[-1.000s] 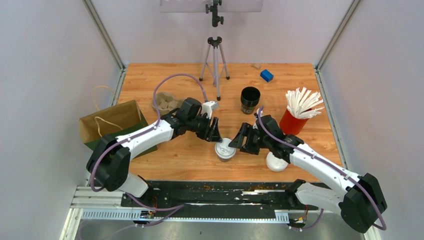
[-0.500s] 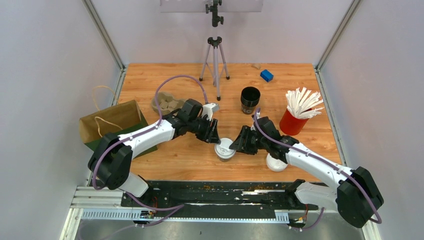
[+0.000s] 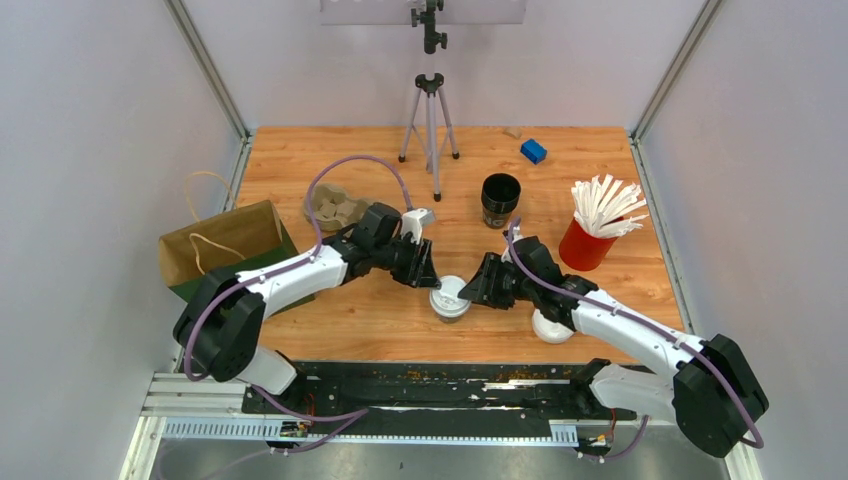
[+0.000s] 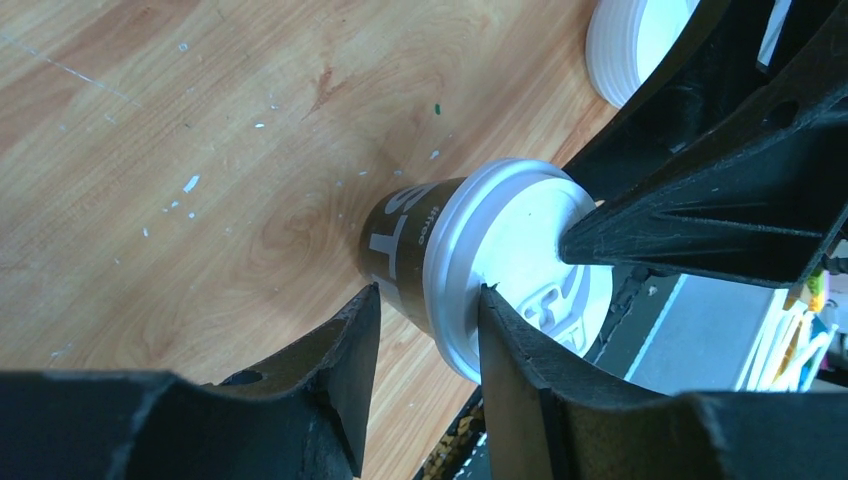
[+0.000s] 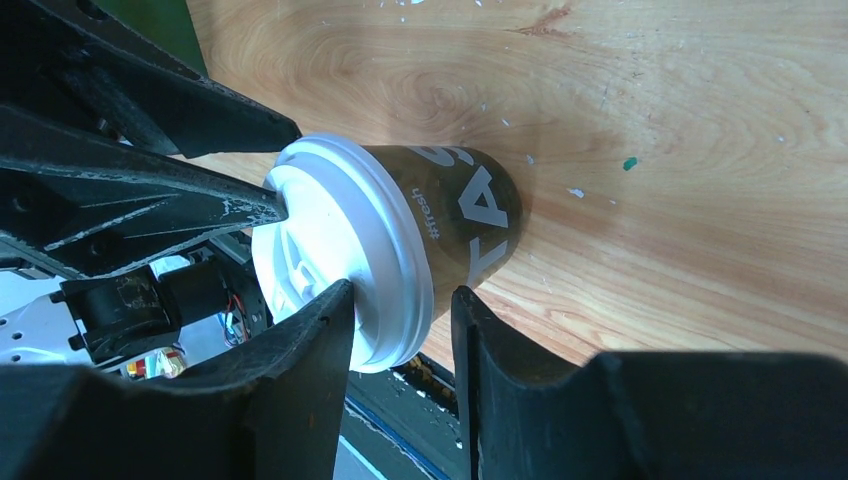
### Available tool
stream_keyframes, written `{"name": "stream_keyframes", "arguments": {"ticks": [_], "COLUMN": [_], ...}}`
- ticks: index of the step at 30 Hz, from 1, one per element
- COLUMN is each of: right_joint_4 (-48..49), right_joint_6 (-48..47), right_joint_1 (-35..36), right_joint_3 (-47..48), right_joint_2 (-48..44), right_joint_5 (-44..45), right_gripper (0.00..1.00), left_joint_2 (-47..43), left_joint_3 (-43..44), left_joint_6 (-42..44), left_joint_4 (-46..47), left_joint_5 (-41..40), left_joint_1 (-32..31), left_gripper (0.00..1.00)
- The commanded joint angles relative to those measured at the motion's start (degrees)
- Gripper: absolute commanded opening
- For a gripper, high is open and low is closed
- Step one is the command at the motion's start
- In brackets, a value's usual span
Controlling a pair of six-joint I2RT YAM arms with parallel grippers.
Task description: Pack the takeout coffee
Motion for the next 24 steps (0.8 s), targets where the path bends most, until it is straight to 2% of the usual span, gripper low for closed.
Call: {"name": "stream_keyframes", "arguments": {"ticks": [1, 7, 16, 24], "right_joint_4": [-2.0, -2.8, -3.1, -3.9], "right_joint_6": [-3.9, -13.4, -24.5, -29.2], "right_joint_1": [0.2, -0.2, -2.7, -3.6], "right_joint_3": [-2.4, 2.8, 9.4, 13.8], "right_joint_2": [0.5, 1.9, 8.7, 13.3], "right_joint_5": [2.0, 1.3, -6.0, -9.2], "right_gripper": [0.40, 0.41, 0.49, 0.52], "left_joint_2": [2.0, -4.9, -13.5, -16.6], "left_joint_3": [-7.4, -10.1, -16.0, -16.3], "left_joint_6": [-0.4, -4.6, -12.1, -16.2], "left_joint_4": [-2.6, -0.6, 3.5, 10.4], "left_joint_5": [-5.5, -2.4, -2.5, -0.5], "left_joint_1": [0.2, 0.2, 0.0, -0.3], "left_gripper": [0.45, 0.45, 0.46, 0.55]}}
